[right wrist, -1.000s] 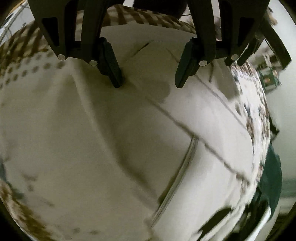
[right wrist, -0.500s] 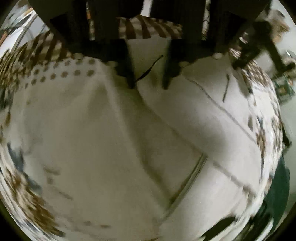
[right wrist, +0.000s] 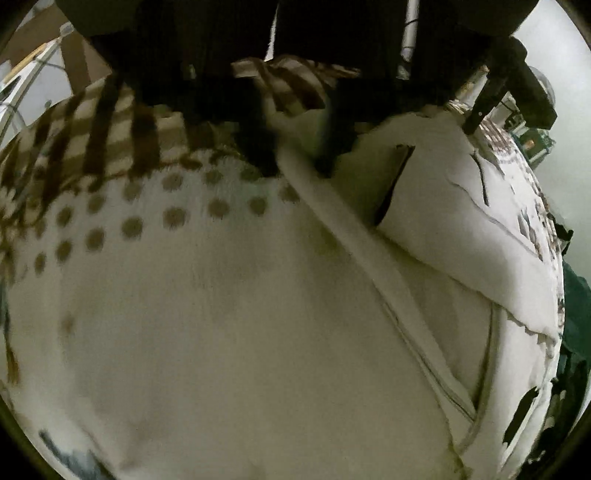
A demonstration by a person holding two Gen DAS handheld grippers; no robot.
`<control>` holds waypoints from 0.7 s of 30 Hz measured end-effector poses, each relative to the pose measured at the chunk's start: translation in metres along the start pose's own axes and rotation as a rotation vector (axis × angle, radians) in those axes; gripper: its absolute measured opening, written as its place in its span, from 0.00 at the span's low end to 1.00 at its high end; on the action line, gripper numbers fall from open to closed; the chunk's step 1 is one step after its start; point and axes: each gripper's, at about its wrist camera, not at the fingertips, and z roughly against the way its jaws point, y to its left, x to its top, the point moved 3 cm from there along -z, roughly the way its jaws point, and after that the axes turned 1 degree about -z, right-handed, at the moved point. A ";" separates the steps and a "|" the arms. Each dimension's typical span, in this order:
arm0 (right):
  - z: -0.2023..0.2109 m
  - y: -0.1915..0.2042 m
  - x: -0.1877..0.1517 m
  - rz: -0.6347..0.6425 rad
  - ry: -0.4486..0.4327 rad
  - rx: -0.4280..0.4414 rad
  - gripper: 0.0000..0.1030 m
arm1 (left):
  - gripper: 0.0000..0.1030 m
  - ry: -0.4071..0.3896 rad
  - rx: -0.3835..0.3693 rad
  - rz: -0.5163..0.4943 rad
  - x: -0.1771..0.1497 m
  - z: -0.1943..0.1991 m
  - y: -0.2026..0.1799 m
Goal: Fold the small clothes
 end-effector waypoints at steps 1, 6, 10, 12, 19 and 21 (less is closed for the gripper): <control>0.002 0.000 -0.001 -0.014 -0.004 0.020 0.07 | 0.04 -0.006 -0.013 0.015 0.000 0.008 0.002; 0.042 -0.002 0.004 -0.036 -0.013 0.149 0.06 | 0.04 -0.070 -0.083 0.050 0.012 0.051 -0.001; 0.083 0.011 0.031 -0.024 -0.052 0.244 0.06 | 0.04 -0.163 -0.118 0.037 0.046 0.073 -0.012; 0.096 0.023 0.052 -0.025 -0.083 0.274 0.06 | 0.04 -0.210 -0.116 0.023 0.070 0.074 -0.023; 0.128 0.051 0.139 -0.029 -0.188 0.315 0.09 | 0.08 -0.250 -0.164 0.067 0.171 0.046 -0.045; 0.131 0.045 0.150 -0.048 -0.180 0.357 0.21 | 0.10 -0.248 -0.205 0.116 0.180 0.048 -0.039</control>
